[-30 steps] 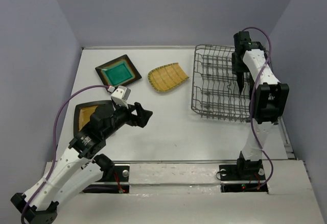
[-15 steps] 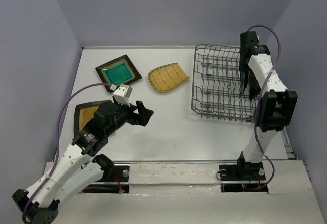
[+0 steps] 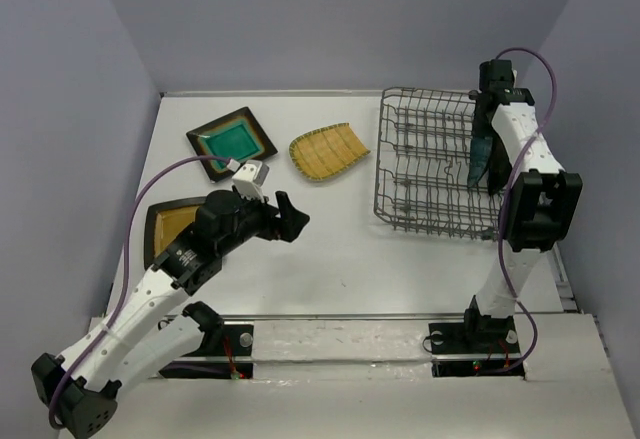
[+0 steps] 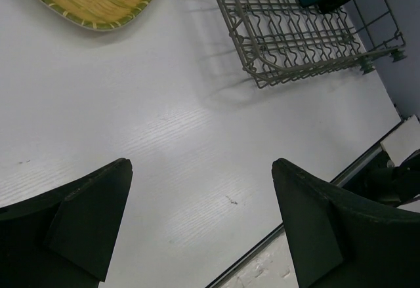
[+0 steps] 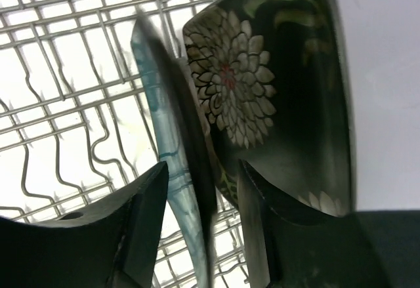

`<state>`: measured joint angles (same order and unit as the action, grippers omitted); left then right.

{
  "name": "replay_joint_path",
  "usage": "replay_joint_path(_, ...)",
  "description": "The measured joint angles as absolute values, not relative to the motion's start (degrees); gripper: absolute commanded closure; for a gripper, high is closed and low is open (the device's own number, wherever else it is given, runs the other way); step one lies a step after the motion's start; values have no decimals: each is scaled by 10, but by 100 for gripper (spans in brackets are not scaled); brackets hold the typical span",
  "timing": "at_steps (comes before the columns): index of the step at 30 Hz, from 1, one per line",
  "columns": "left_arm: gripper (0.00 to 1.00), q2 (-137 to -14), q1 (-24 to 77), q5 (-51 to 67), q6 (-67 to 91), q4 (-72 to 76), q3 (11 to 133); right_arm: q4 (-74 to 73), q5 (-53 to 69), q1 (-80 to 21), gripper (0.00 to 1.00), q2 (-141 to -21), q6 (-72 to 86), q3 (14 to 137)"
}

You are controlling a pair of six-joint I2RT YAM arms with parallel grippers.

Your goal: Load the plates into the dish rack

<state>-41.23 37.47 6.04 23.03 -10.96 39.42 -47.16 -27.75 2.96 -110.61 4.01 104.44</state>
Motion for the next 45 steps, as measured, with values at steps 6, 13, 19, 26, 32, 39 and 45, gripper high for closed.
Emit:
replay_joint_path(6,1,-448,375,71,246,-88,408,-466,-276,30,49,-1107,39,1044)
replay_joint_path(13,1,-495,375,71,267,-62,429,-441,-251,33,43,-1078,59,1009)
replay_joint_path(19,1,-527,375,62,292,-32,432,-424,-229,34,34,-1015,66,988)
replay_joint_path(26,1,-612,374,23,341,34,431,-373,-194,33,29,-864,80,929)
replay_joint_path(32,1,-685,365,-34,394,97,431,-253,-54,5,30,-659,135,757)
replay_joint_path(39,3,-771,317,-103,438,157,432,-121,143,-19,31,-464,226,522)
replay_joint_path(45,9,-891,254,-100,455,185,463,-72,246,-19,31,-406,275,468)
